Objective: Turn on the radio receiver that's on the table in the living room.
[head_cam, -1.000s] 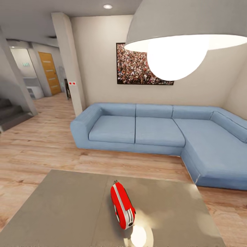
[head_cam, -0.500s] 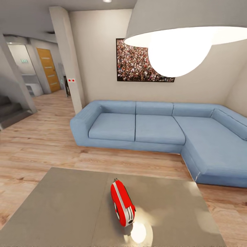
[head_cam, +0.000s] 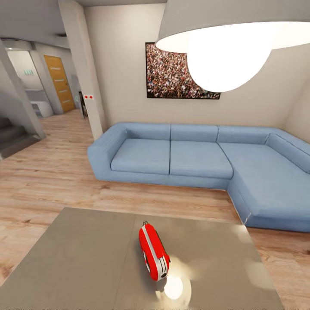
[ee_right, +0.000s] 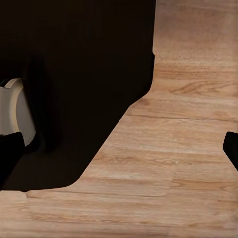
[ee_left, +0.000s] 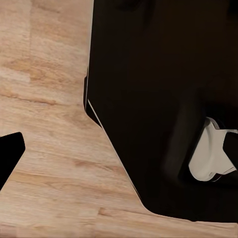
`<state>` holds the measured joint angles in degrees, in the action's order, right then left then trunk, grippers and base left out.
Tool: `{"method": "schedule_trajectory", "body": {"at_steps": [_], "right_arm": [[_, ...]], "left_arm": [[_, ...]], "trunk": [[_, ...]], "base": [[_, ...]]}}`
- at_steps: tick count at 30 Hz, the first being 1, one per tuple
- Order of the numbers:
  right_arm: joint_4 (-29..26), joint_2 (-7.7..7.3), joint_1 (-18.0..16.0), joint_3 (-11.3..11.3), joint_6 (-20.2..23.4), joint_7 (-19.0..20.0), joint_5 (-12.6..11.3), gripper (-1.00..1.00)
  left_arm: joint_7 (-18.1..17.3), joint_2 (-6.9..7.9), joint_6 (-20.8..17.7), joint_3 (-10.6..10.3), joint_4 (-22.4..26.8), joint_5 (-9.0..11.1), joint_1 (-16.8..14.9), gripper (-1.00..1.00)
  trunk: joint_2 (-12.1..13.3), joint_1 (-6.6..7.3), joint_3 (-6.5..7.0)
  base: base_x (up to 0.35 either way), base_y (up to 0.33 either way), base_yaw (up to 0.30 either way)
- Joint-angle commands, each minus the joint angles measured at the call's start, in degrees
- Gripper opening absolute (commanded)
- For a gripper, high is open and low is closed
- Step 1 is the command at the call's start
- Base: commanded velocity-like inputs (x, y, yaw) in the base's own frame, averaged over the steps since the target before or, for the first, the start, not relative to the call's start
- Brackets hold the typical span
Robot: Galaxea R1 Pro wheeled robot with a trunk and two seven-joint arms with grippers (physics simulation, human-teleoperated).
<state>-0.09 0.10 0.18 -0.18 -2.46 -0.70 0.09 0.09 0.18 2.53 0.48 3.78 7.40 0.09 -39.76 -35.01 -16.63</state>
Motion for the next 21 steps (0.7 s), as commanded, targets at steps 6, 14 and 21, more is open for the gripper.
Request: {"method": "schedule_trajectory", "body": {"at_steps": [6, 14, 21], "right_arm": [[0.00, 0.01, 0.00, -0.03, 0.00, 0.00, 0.00, 1.00], [0.01, 0.01, 0.00, -0.07, 0.00, 0.00, 0.00, 1.00], [0.00, 0.04, 0.00, -0.08, 0.00, 0.00, 0.00, 1.00]], "left_arm": [[0.00, 0.00, 0.02, -0.02, 0.00, 0.02, 0.00, 1.00], [0.00, -0.01, -0.03, -0.03, 0.00, 0.05, 0.00, 1.00], [0.00, -0.01, -0.06, -0.04, 0.00, 0.07, 0.00, 1.00]], "trunk": [[0.00, 0.00, -0.55], [0.00, 0.00, -1.28], [2.80, 1.54, -0.67]], "base": [[0.000, 0.000, 0.000], [0.000, 0.000, 0.000], [0.000, 0.000, 0.000]]}}
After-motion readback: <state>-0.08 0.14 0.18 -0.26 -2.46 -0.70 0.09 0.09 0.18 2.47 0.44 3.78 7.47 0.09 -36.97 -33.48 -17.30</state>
